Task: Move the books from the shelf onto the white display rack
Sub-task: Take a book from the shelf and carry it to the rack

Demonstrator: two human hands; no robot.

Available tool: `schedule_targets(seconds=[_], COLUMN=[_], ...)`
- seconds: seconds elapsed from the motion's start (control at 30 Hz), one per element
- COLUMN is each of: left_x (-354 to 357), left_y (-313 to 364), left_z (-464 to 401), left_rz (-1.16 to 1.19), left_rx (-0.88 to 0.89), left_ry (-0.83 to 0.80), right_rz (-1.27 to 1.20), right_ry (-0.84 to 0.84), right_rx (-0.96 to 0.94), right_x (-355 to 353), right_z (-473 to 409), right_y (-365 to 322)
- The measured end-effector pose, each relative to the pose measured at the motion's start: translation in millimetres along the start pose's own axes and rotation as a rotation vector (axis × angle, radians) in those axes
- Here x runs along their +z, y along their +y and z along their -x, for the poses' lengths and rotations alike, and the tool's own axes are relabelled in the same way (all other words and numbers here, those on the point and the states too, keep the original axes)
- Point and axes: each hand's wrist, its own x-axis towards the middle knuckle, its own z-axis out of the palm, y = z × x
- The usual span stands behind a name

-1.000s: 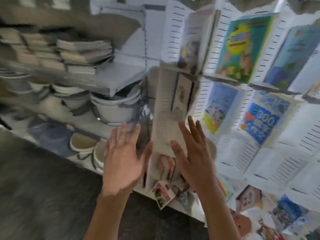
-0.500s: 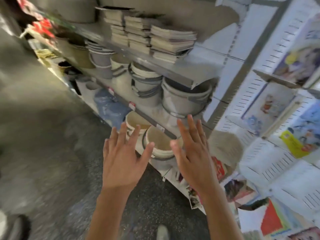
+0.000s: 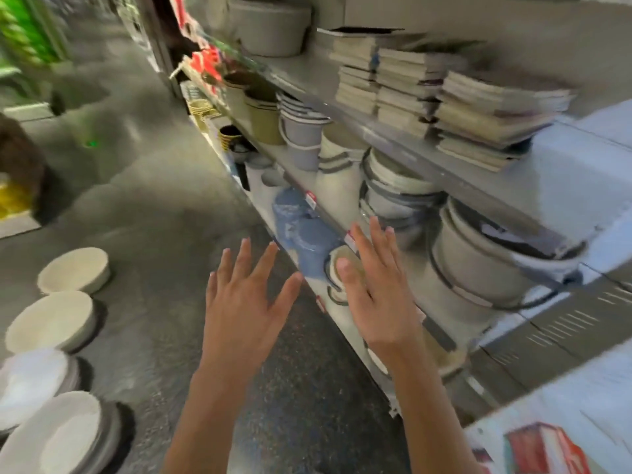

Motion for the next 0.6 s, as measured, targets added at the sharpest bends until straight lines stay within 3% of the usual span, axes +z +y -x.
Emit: schedule_targets(seconds=[0.3, 0.6], left_x=[-10.1, -0.5], left_y=[-36.5, -88.8], left_z=[-109.1, -230.9], left_rz=[0.076, 0.172], left_rx=[-0.060, 0.031], left_ry=[0.010, -0.040], right_rz=[-0.026, -0.085], right_ry=[-0.004, 0.080], right_rx=[-0.106, 0.032], right_x=[56.8, 114.9], right_z=[-119.9, -215.9], right_y=[-11.2, -21.9])
